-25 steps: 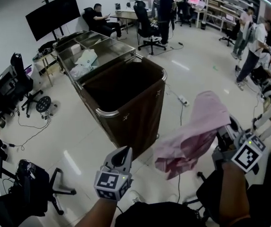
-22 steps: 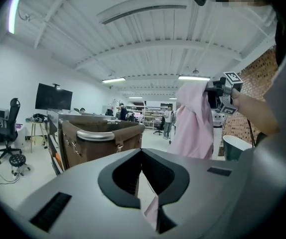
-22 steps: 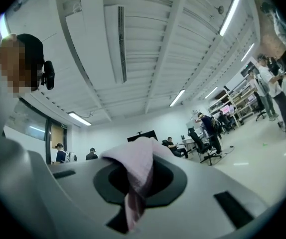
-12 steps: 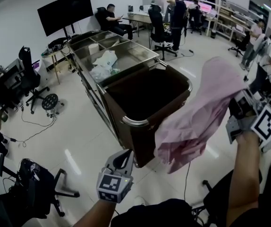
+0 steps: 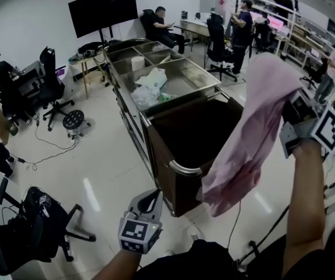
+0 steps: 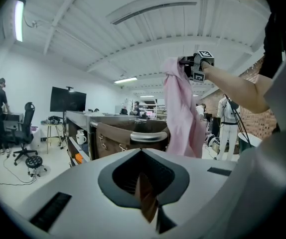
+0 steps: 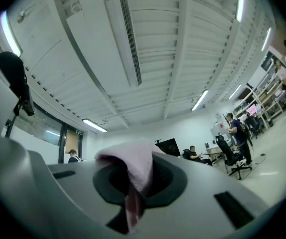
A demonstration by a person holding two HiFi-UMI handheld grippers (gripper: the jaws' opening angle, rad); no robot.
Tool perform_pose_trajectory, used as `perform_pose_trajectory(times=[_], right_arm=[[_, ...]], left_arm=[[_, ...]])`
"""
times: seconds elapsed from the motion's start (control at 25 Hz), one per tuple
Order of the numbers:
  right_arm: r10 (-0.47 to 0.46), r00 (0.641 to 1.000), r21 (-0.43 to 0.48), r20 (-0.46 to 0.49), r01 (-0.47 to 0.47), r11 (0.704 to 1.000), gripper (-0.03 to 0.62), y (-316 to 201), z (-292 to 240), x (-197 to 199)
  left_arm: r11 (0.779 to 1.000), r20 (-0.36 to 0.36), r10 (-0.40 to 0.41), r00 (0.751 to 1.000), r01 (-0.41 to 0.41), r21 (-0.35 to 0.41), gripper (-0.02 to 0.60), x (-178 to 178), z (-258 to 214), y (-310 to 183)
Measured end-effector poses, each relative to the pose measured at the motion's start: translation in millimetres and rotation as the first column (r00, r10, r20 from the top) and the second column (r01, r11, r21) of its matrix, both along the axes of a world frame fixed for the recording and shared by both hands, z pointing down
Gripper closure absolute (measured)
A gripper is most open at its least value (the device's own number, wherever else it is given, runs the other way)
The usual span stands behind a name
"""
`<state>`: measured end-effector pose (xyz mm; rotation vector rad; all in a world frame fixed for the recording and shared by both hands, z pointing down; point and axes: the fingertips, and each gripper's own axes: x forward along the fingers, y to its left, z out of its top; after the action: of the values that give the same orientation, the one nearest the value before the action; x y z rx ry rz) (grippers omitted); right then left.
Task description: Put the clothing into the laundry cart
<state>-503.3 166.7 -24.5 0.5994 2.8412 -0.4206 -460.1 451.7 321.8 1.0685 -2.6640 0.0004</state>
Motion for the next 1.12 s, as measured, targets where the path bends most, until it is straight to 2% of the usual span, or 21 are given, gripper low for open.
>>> perform_pose_trajectory(times=[0.12,0.28,0.44,0.64,0.8,0.96,1.12], right_arm=[[-0.026,1.000,-0.025,0.008,0.027,0.999,0.557,-7,-11,-39],[-0.037,0.999,-0.040,0.016,0.038,0.998,0.557,-25,-29,-83],[-0.168,0.986,-0.026,0.013,0.168,0.985,0.557,-2,-29,-139],[-0.235,0.957,0.051,-0.168,0.247,0.968,0.557,58,48,-204],[-0.366,0.890,0.109,-0.272,0.407,0.907,0.557,116,123,-233],[-0.389,0.834,0.135,-0.391,0.470,0.872,0.556,131,192,-252],[-0.404,0.795,0.138,-0.452,0.510,0.849,0.557,134,231,-258]], left_arm=[[0.997,0.011,-0.081,0.997,0.081,0.011,0.581,-21,-1,10],[0.982,0.016,-0.188,0.982,0.187,0.018,0.581,-31,0,16],[0.961,0.031,-0.277,0.960,0.277,0.010,0.581,-45,0,20],[0.932,0.034,-0.361,0.932,0.362,-0.011,0.581,-53,-3,24],[0.913,0.018,-0.408,0.913,0.408,-0.024,0.581,-61,4,23],[0.902,0.008,-0.430,0.903,0.430,-0.040,0.581,-69,11,18],[0.892,0.008,-0.451,0.892,0.451,-0.037,0.581,-80,10,16]])
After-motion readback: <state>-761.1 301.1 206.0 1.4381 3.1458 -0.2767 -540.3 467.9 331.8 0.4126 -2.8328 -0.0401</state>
